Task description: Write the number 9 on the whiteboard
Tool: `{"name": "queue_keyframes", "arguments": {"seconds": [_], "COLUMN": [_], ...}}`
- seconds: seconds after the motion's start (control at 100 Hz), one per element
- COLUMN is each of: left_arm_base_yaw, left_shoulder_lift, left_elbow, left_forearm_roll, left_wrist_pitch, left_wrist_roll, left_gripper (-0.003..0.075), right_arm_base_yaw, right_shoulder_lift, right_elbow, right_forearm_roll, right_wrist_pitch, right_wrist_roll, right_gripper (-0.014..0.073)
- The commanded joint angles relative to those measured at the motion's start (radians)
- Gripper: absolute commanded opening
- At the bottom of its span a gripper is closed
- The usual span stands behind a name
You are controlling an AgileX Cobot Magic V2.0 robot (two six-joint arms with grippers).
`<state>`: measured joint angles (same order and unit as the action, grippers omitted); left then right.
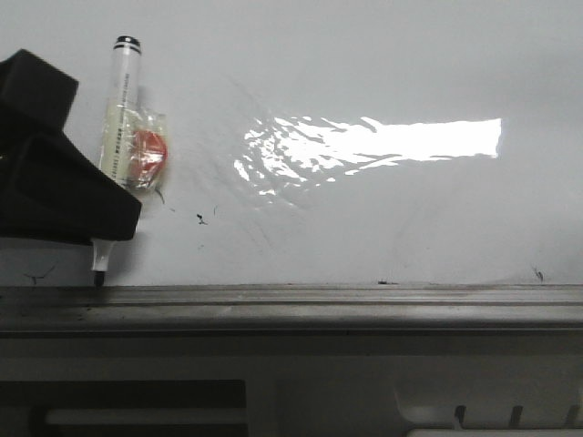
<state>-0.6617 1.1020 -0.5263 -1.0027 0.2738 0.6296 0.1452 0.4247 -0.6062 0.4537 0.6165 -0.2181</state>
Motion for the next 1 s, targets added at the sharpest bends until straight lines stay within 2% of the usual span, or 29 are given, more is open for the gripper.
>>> {"name": "queue_keyframes", "arguments": {"seconds": [0.0, 0.13, 0.22, 0.32, 0.56, 0.71, 0.89, 0.94, 0.99], "left_arm_base_yaw": [-0.020, -0.027, -0.027, -0.027, -0.027, -0.027, -0.027, -0.027, -0.027], "left_shoulder_lift": [-0.063, -0.117, -0.121, -0.121, -0.121, -0.121, -0.121, -0.121, -0.121], "left_elbow": [-0.034, -0.034, -0.034, -0.034, -0.034, -0.034, -0.034, -0.034, -0.034], "left_forearm_roll": [-0.064, -0.224, -0.333, -0.396, -0.399, -0.399, -0.399, -0.399, -0.399], "left_wrist_pitch": [0.092, 0.316, 0.407, 0.429, 0.452, 0.452, 0.452, 0.452, 0.452], "left_wrist_roll": [0.197, 0.663, 0.837, 0.875, 0.875, 0.875, 0.875, 0.875, 0.875], "left_gripper": [-0.0018, -0.0018, -0.0018, -0.0018, -0.0018, -0.0018, -0.0018, -0.0018, -0.0018], "right_arm_base_yaw": [0.050, 0.130, 0.171, 0.213, 0.378, 0.504, 0.567, 0.569, 0.571], "right_shoulder_lift": [0.030, 0.087, 0.150, 0.230, 0.428, 0.541, 0.630, 0.642, 0.649], "right_elbow": [-0.054, -0.062, -0.059, -0.059, -0.064, -0.106, -0.133, -0.138, -0.140], "right_forearm_roll": [0.207, 0.468, 0.586, 0.700, 0.909, 0.936, 0.975, 0.989, 1.005], "right_wrist_pitch": [0.020, 0.160, 0.206, 0.208, 0.129, 0.023, -0.079, -0.074, -0.071], "right_wrist_roll": [-0.287, -0.659, -0.854, -0.984, -1.265, -1.276, -1.276, -1.276, -1.276], "right_gripper": [0.0436, 0.0436, 0.0437, 0.0437, 0.0437, 0.0437, 0.0433, 0.0402, 0.0317]}}
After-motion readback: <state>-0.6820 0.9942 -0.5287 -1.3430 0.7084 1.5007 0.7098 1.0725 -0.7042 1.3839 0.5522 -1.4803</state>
